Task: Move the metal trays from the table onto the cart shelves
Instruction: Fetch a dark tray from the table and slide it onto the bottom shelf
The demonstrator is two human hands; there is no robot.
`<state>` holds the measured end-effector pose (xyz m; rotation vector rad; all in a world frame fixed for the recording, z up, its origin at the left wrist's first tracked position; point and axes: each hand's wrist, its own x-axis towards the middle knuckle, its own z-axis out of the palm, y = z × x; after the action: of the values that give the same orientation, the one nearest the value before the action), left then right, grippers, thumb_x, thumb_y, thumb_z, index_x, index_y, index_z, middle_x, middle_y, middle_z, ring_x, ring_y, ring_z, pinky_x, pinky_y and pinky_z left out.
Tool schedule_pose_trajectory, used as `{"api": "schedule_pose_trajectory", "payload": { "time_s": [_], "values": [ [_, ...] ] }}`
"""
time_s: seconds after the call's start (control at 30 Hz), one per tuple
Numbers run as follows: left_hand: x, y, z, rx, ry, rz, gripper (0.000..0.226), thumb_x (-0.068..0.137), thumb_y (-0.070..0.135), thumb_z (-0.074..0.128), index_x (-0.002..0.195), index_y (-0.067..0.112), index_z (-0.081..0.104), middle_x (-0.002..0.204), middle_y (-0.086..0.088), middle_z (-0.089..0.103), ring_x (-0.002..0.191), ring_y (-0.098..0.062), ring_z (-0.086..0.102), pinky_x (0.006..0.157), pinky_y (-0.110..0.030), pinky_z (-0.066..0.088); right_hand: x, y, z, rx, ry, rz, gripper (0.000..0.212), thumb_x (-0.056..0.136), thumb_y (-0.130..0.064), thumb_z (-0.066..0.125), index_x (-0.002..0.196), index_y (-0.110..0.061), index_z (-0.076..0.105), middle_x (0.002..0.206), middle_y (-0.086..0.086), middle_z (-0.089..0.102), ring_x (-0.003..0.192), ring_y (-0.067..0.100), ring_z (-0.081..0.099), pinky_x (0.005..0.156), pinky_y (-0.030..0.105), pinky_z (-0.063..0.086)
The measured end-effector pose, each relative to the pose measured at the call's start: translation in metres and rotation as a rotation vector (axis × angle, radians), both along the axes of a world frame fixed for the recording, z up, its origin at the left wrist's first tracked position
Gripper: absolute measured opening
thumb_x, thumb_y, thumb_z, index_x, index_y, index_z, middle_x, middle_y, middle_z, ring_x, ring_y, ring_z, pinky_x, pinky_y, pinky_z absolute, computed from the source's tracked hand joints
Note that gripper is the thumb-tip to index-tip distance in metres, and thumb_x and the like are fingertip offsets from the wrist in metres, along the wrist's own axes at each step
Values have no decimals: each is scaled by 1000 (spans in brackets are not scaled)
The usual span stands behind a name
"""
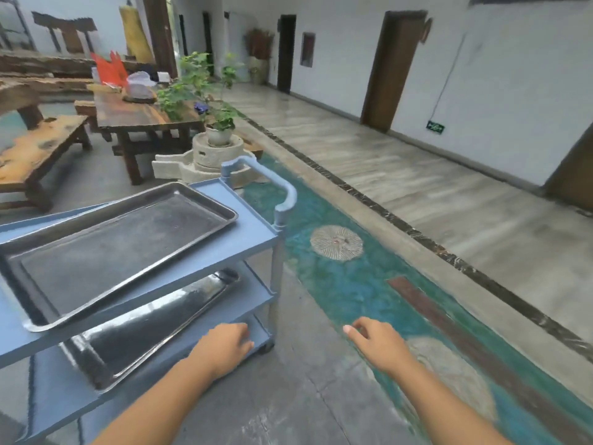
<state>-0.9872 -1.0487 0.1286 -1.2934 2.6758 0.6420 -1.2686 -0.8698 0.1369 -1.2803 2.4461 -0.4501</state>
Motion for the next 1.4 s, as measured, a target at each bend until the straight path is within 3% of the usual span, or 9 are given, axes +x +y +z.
{"api": "schedule_pose_trajectory", "payload": {
  "time_s": [0.33,0.47,0.73,0.8,0.87,0.93,1.13,1.27,1.4],
  "values": [
    [-136,175,38,-112,20,-478,37,96,45,48,123,21,56,117,-3,67,109,-25,61,89,-35,50,-24,290,21,-101,36,-471,56,88,-69,41,119,-27,61,92,-8,65,94,18,64,79,34,51],
    [-196,267,51,-91,50,-683,39,96,45,49,124,19,58,113,-2,69,104,-22,64,87,-34,52,-14,417,20,-129,63,-712,61,86,-71,41,120,-26,62,108,-4,71,105,19,64,86,36,51],
    [-310,467,53,-101,89,-1208,41,97,44,50,126,17,58,114,-4,71,103,-23,65,86,-32,51,51,627,17,-158,45,-1268,58,86,-70,45,120,-26,62,91,-12,66,103,17,64,80,33,48],
    [-330,519,46,-86,94,-1344,41,97,45,51,125,17,59,109,-4,72,101,-22,66,85,-33,51,80,666,14,-159,43,-1410,56,84,-72,44,112,-27,64,95,-8,69,103,20,64,82,35,49],
    [-342,572,41,-74,94,-1478,42,96,48,51,124,17,59,110,-3,72,104,-23,65,87,-34,51,114,698,14,-140,58,-1547,53,83,-73,43,95,-25,62,84,-8,66,97,23,65,79,37,50],
    [-347,624,36,-42,101,-1611,44,95,49,51,125,19,58,112,-2,71,106,-23,65,86,-34,51,152,723,15,-108,59,-1683,52,84,-73,42,88,-24,59,78,-9,63,92,22,65,75,36,49],
    [-316,761,28,31,146,-2013,40,95,47,51,122,19,59,114,-4,71,109,-25,63,86,-34,50,286,763,13,19,76,-2069,53,88,-67,44,102,-21,65,95,1,72,97,26,65,77,35,51],
    [-261,832,28,28,145,-2216,38,95,48,51,116,18,60,115,-7,70,111,-29,62,86,-37,49,384,769,11,13,55,-2330,49,89,-64,48,111,-24,66,97,-3,72,99,21,65,80,34,50],
    [-201,891,26,33,164,-2349,29,94,50,51,91,21,54,103,-10,70,105,-32,63,72,-35,44,475,779,2,-17,36,-2534,53,86,-67,49,114,-26,64,98,-4,72,102,21,65,86,38,51]
  ]
}}
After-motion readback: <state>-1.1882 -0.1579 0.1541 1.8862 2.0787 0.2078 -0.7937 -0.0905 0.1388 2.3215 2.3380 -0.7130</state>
